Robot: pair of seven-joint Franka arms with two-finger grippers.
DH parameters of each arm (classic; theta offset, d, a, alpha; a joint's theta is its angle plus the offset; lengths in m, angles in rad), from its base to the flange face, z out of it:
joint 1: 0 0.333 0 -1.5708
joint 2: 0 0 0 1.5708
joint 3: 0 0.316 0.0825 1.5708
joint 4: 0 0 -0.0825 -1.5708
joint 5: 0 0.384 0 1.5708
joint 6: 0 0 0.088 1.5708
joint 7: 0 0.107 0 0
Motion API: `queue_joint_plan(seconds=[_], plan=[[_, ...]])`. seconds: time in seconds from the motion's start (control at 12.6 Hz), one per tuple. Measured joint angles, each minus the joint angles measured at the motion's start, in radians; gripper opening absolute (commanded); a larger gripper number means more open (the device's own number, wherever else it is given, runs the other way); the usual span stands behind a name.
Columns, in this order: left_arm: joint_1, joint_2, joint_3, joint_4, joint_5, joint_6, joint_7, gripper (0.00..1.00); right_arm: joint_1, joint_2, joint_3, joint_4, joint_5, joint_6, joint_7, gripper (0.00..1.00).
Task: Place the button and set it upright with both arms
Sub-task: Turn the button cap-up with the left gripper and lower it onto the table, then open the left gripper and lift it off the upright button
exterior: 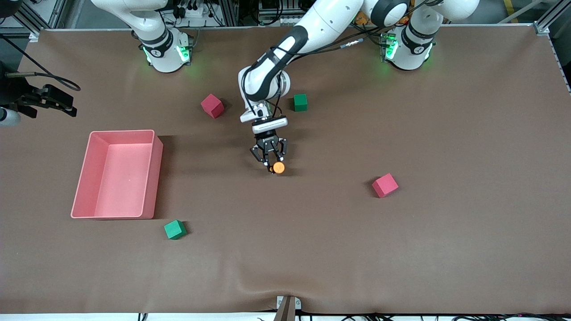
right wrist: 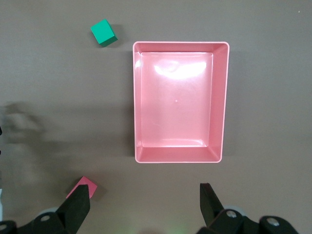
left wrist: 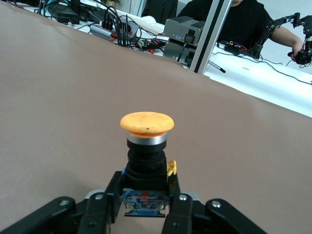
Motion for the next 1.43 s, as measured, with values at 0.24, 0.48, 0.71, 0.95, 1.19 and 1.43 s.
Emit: queue_joint_plan(seconds=[0.24, 0.48, 0.71, 0.95, 1.19, 1.43], plan=[[-0.027, 0.035, 0.001, -0.002, 0.038, -0.026, 0.0, 0.0, 0.0, 0.0, 0.0, -0.002, 0.0, 0.0, 0.0, 1.0], [-0.046, 0.074, 0.001, -0.004, 0.067, -0.052, 0.008, 0.0, 0.0, 0.0, 0.0, -0.003, 0.0, 0.0, 0.0, 1.0], [-0.062, 0.086, 0.002, -0.006, 0.075, -0.091, 0.089, 0.0, 0.0, -0.001, 0.0, -0.003, 0.0, 0.0, 0.0, 1.0], [-0.086, 0.088, 0.002, -0.012, 0.074, -0.116, 0.103, 1.0, 0.0, -0.003, 0.0, -0.003, 0.003, 0.0, 0.0, 1.0], [-0.108, 0.088, -0.015, -0.019, 0.025, -0.12, 0.103, 1.0, 0.0, -0.005, 0.001, -0.003, 0.025, 0.0, 0.0, 1.0], [-0.149, 0.063, -0.019, 0.001, -0.101, -0.134, 0.121, 1.0, 0.0, -0.006, 0.0, -0.003, 0.026, 0.0, 0.0, 1.0]])
